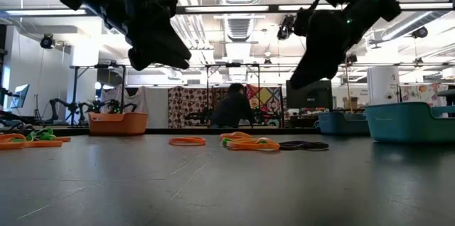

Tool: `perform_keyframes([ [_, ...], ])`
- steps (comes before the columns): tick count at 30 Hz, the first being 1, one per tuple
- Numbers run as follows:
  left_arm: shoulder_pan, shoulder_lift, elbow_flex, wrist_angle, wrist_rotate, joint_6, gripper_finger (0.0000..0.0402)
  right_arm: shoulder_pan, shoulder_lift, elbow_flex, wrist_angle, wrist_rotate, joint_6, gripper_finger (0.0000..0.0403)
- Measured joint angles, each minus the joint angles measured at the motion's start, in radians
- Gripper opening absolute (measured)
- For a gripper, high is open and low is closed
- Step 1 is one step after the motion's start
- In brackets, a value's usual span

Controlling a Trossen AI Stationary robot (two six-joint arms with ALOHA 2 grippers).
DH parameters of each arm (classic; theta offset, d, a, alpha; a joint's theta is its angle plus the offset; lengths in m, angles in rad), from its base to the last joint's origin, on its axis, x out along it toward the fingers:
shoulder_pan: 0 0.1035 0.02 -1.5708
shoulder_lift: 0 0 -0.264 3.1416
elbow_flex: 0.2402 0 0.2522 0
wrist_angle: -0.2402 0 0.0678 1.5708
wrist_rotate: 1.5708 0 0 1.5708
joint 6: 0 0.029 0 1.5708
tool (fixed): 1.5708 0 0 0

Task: Sort rubber bands into baskets
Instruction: Put the green rubber band into the blue bin

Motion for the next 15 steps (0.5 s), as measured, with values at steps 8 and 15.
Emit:
perform_keyframes([
  [8, -0.106, -0.033, 0.001, -0.002, -0.073, -0.101, 0.0114, 0.127, 0.204, 0.044, 0.109, 0.024, 0.028, 0.0171],
  [15, -0.183, -0.074, 0.001, -0.082, -0.079, -0.178, 0.0114, 0.12, 0.348, 0.118, 0.09, 0.068, 0.016, 0.0174],
])
